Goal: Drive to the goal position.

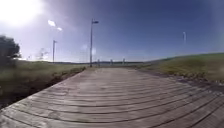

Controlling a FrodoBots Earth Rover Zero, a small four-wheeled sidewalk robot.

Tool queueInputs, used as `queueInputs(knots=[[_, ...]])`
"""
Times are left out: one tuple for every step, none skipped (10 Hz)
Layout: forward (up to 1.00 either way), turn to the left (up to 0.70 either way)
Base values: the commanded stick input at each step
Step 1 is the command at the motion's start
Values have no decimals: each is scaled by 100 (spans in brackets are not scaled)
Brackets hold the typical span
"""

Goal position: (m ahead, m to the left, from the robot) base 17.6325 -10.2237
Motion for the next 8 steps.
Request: queueInputs(knots=[[70,0],[70,0],[70,0],[70,0],[70,0],[70,0],[70,0],[70,0]])
